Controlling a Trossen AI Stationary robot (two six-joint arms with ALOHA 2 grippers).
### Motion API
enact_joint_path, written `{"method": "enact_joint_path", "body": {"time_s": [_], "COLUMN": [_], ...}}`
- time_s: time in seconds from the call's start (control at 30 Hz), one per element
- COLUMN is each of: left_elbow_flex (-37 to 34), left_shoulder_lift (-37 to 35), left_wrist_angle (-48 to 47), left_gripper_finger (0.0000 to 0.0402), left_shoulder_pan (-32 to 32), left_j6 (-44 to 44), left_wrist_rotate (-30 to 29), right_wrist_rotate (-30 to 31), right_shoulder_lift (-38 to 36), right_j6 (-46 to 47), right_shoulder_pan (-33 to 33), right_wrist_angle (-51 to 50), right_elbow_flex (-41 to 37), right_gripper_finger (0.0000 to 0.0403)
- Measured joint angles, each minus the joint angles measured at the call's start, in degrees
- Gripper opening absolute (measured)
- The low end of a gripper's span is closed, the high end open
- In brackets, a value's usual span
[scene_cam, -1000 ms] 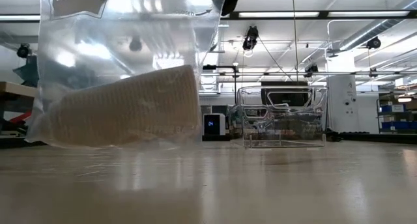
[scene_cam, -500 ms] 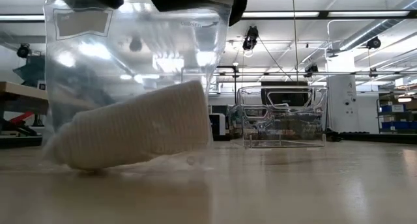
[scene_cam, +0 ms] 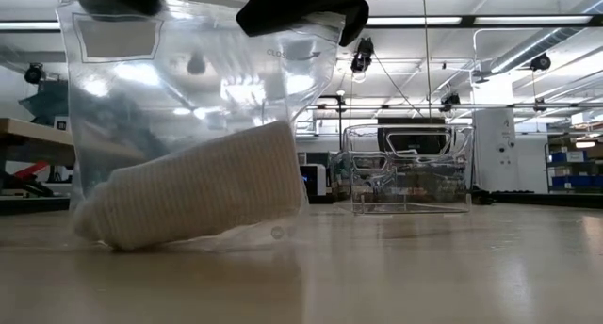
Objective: Roll bandage
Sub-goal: Close the transparent zip bag
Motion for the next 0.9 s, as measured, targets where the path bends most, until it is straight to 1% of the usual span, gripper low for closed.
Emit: {"method": "enact_joint_path", "body": {"time_s": [0.5, 0.67, 0.8, 0.9], "left_elbow_flex": [0.0, 0.0, 1.2, 2.3], "left_shoulder_lift": [0.0, -0.1, -0.1, -0.1], "left_wrist_angle": [-1.4, -1.4, -0.1, -1.0], "left_gripper_finger": [0.0000, 0.0000, 0.0000, 0.0000], "left_shoulder_pan": [-0.1, -0.1, -0.7, -1.2], "left_j6": [-3.8, -2.8, 1.2, 0.7], "left_wrist_rotate": [3.2, 3.4, 3.4, 3.3], "right_wrist_rotate": [0.0, 0.3, 0.4, 0.3], "right_shoulder_lift": [0.0, 0.0, 0.0, -0.1], "right_j6": [0.7, 1.5, 1.6, 1.9], "right_shoulder_pan": [0.0, 0.0, 0.0, 0.0], "right_wrist_angle": [-1.9, -2.6, -3.1, -3.0], "right_elbow_flex": [0.0, 0.0, 0.0, 0.0], "right_gripper_finger": [0.0000, 0.0000, 0.0000, 0.0000]}}
